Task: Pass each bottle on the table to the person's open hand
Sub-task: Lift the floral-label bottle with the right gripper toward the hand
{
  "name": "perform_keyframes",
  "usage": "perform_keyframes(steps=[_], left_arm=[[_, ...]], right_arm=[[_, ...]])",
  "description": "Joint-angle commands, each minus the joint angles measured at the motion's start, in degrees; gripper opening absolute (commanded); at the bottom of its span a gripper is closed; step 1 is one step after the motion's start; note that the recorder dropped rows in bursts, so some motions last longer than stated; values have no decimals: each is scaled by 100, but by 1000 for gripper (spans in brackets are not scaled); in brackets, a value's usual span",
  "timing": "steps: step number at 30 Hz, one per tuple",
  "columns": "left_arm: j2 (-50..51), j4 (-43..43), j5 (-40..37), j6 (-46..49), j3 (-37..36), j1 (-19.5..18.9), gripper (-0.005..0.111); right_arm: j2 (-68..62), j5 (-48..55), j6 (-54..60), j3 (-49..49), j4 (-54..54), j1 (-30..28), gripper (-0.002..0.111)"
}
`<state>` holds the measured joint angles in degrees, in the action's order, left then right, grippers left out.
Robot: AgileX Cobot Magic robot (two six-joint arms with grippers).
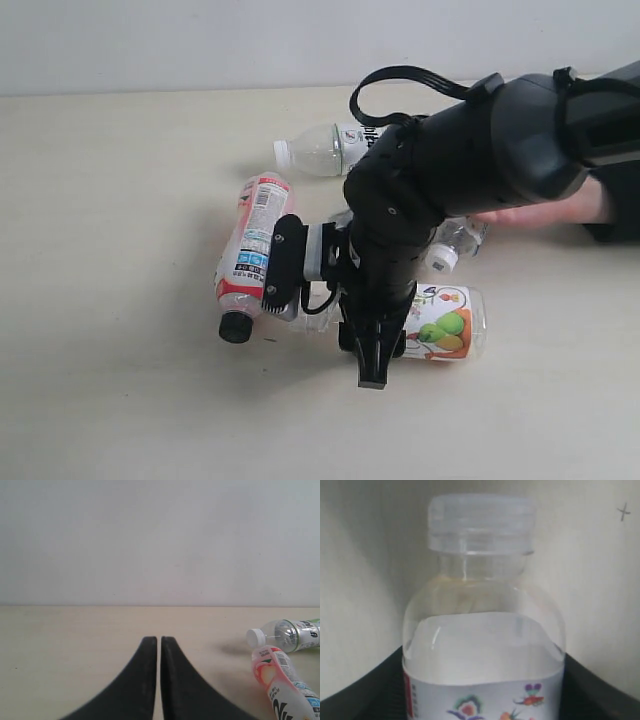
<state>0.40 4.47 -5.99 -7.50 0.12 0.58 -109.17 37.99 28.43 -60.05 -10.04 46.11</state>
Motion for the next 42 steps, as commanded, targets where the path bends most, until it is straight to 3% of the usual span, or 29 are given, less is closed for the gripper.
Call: perform_keyframes(steps=[1, 5, 15, 22, 27, 36, 42], left_arm=[[-40, 22, 11, 8, -12, -13, 5], [-40, 22, 11, 8, -12, -13, 5], [-40, 22, 11, 8, -12, -13, 5], [-40, 22, 11, 8, -12, -13, 5], [-40, 22, 11, 8, -12, -13, 5], [-40, 22, 11, 8, -12, -13, 5], [-40, 22, 11, 8, -12, -13, 5]], right_arm=[[17, 75, -170, -39, 48, 23, 26], [160, 151, -170, -39, 248, 23, 1], [1563, 993, -1523, -60, 374, 23, 0], [2505, 2786, -2392, -1107, 550, -65, 0], [2801, 3197, -2563, -1751, 521, -840, 0], [2832, 3197, -2658, -1888, 543, -2342, 0], [2376, 3197, -2481, -1888, 1004, -3018, 0]])
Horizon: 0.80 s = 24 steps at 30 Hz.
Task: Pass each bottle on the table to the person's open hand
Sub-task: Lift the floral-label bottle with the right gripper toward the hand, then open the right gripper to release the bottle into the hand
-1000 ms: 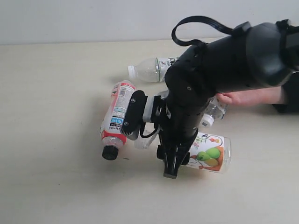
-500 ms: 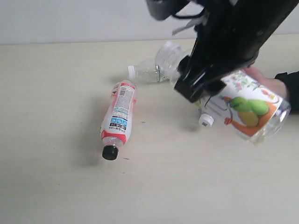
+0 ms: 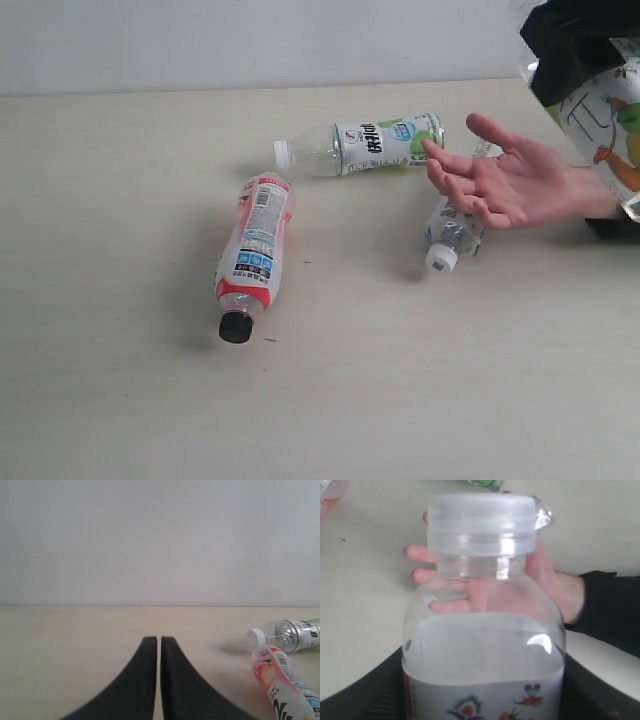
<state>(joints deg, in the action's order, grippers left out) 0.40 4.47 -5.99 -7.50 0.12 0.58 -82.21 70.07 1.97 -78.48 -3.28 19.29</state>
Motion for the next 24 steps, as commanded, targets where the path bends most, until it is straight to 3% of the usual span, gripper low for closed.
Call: perform_keyframes(steps=[1, 13, 24], left_arm=[[-40, 22, 11, 8, -12, -13, 5], [-40, 22, 11, 8, -12, -13, 5], [-40, 22, 11, 8, -12, -13, 5]], right_arm=[[-457, -36, 195, -45, 328, -367, 0], [-2029, -969, -24, -260, 328, -415, 0], [-2376, -1578, -258, -260, 249, -415, 0]])
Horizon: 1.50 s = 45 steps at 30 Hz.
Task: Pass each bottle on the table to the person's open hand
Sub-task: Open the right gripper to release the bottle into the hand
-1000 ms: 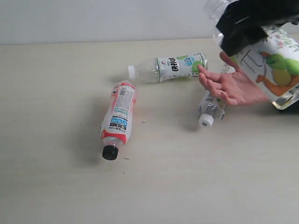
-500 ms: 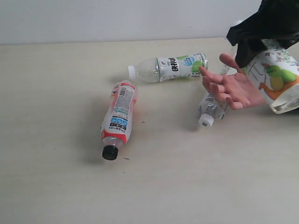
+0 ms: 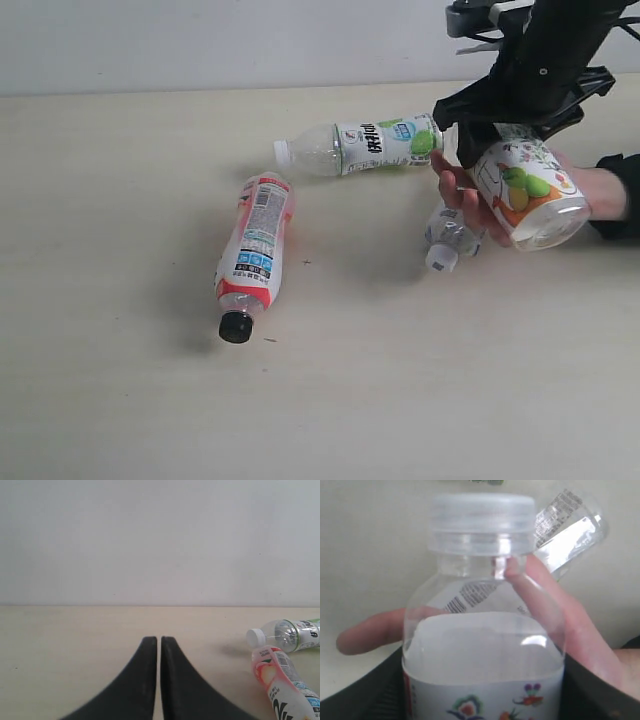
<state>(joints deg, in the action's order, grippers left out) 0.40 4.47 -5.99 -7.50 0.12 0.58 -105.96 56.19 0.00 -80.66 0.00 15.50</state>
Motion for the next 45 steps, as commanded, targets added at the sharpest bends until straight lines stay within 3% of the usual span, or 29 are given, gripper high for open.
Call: perform_keyframes(steps=[1, 5, 11, 13, 22, 33, 36, 41, 45], left_arm=[[-40, 22, 11, 8, -12, -13, 5], [-40, 22, 11, 8, -12, -13, 5], [-40, 22, 11, 8, -12, -13, 5], [-40, 22, 11, 8, -12, -13, 5], [-40, 22, 11, 8, -12, -13, 5], [-40, 22, 11, 8, -12, -13, 5], [-40, 22, 11, 8, -12, -13, 5], [-40, 22, 11, 8, -12, -13, 5], [-40, 22, 11, 8, -12, -13, 5]], right_arm=[[0, -189, -61, -42, -80, -36, 1], [0, -134, -61, -42, -80, -36, 20], [0, 90, -61, -42, -92, -36, 69], [0, 118, 0, -42, -107, -36, 80], [39, -130, -151, -42, -186, -26, 97], [1329, -202, -152, -30, -382, -26, 93], [1944, -297, 91, 119, -273, -26, 73], [3284, -859, 475, 967, 110, -26, 2], [4342, -1433, 960, 1952, 163, -26, 1]])
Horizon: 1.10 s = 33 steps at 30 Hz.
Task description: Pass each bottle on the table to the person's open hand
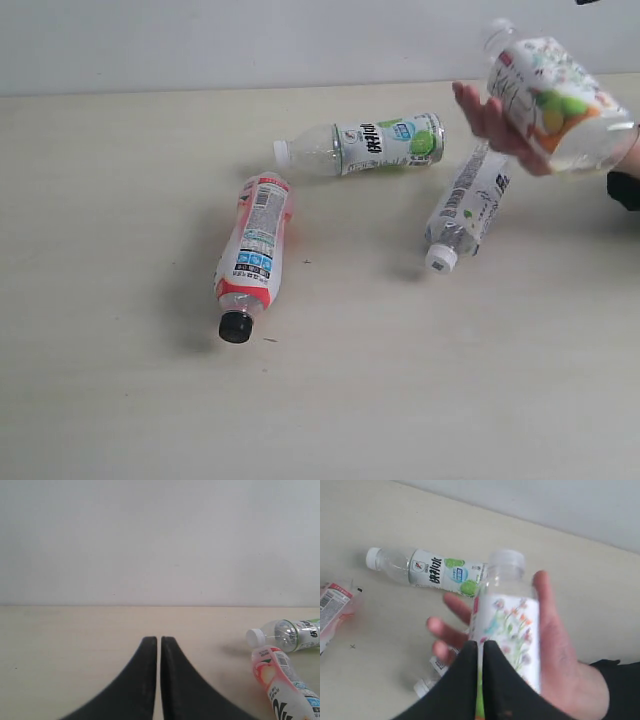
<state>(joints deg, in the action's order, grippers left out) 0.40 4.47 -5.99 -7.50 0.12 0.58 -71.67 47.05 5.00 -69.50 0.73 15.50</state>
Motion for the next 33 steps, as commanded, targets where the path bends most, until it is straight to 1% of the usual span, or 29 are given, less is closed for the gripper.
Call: perform_keyframes(steps=[1, 7, 10, 13, 16, 18, 19, 29, 33], left_arm=[[-40, 22, 11, 8, -12, -13, 5], [-40, 22, 11, 8, -12, -13, 5], [-40, 22, 11, 8, -12, -13, 5], [-40, 22, 11, 8, -12, -13, 5], [-40, 22, 11, 8, -12, -13, 5], [-40, 22, 11, 8, -12, -13, 5], [-40, 22, 11, 8, -12, -13, 5], [-40, 22, 11, 8, -12, -13, 5], [-40, 22, 11, 8, -12, -13, 5]], right_arm=[[1205, -712, 544, 1155, 131, -26, 1], [3051, -1845, 1086, 2793, 899, -15, 1], [3821, -1974, 1358, 3396, 955, -15, 1], [4228, -2168, 1548, 3984, 611, 231, 1], [4418, -2517, 1345, 4519, 691, 255, 1], [4580, -2947, 1316, 4659, 813, 255, 1], [4671, -2999, 1316, 4664, 813, 255, 1], [5865, -2544, 1293, 4688, 813, 255, 1], [6267, -2642, 1282, 4875, 813, 255, 1]])
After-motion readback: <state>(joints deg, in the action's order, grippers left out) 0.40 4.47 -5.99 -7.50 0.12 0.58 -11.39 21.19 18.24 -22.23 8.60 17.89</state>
